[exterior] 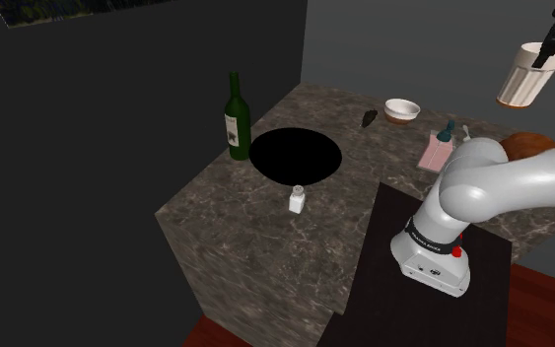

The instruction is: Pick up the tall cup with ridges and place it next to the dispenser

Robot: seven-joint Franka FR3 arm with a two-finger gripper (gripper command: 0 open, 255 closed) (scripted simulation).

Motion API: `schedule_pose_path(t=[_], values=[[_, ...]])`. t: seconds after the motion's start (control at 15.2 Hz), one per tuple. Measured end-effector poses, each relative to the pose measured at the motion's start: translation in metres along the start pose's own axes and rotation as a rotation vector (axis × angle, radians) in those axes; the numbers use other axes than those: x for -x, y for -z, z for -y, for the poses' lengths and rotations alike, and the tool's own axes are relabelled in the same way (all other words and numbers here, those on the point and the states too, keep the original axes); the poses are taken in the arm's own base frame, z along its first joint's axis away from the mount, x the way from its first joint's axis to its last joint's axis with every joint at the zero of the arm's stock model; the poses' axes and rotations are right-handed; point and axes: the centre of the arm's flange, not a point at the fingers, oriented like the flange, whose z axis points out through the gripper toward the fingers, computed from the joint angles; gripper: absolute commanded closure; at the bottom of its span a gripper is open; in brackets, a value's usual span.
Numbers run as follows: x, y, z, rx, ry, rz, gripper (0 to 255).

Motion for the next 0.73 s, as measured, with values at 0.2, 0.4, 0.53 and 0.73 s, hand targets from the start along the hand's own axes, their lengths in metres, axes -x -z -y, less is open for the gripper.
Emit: schedule_pose_path(t=[0.2,0.4,0.53,0.73], values=[[0.003,-0.015,-0.003,0.000,0.000,0.001,255],[0.003,-0.030,-0.001,0.000,0.000,0.001,255],[0.002,-0.042,0.000,0.000,0.000,0.001,255],[0.002,-0.055,0.002,0.000,0.000,0.001,255]])
